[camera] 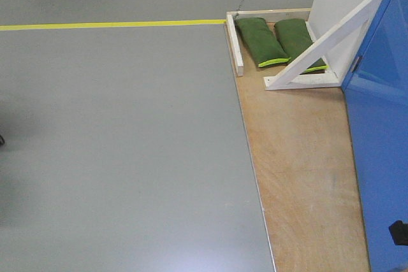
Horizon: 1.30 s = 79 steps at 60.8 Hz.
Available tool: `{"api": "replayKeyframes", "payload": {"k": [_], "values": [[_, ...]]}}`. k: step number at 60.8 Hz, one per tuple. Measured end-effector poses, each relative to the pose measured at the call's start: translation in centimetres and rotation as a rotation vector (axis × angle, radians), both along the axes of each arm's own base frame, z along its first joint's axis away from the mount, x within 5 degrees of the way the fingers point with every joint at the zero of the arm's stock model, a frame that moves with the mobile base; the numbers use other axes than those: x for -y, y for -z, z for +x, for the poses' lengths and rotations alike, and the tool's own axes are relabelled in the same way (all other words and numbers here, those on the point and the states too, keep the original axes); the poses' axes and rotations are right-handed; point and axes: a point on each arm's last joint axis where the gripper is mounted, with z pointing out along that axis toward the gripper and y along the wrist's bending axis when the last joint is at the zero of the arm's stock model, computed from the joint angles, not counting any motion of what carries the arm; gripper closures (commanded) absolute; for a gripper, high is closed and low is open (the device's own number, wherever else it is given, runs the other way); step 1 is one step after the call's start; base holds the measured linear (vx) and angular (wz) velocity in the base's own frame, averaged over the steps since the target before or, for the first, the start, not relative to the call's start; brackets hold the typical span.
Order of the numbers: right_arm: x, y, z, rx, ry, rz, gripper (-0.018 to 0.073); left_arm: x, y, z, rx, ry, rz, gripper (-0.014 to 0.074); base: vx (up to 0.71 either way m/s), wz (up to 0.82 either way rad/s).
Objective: Move to blue door and open it
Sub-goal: 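Turn and stop the base alongside the blue door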
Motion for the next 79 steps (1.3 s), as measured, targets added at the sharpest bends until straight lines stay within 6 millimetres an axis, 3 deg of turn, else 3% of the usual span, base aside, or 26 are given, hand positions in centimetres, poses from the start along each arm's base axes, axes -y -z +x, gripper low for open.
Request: {"api": "replayKeyframes", "payload": {"k": [58, 66, 79], "values": [[0.0, 0.0, 0.0, 0.000, 0.000, 0.000, 0.0557, 0.0, 0.0, 0.0, 0.000, 0.000, 0.000, 0.0526, 0.01, 0.00], [0.0, -1.5, -0.2, 0.038, 0.001, 0.001, 0.0557, 0.0, 0.0, 0.0, 0.000, 0.000, 0.000, 0.0526, 0.00, 0.00], [0.1, -7.1, -0.5, 0.143, 0.007, -0.042, 0.0557, 0.0, 0.0, 0.0, 0.000, 0.000, 0.000, 0.0526, 0.00, 0.00]]}}
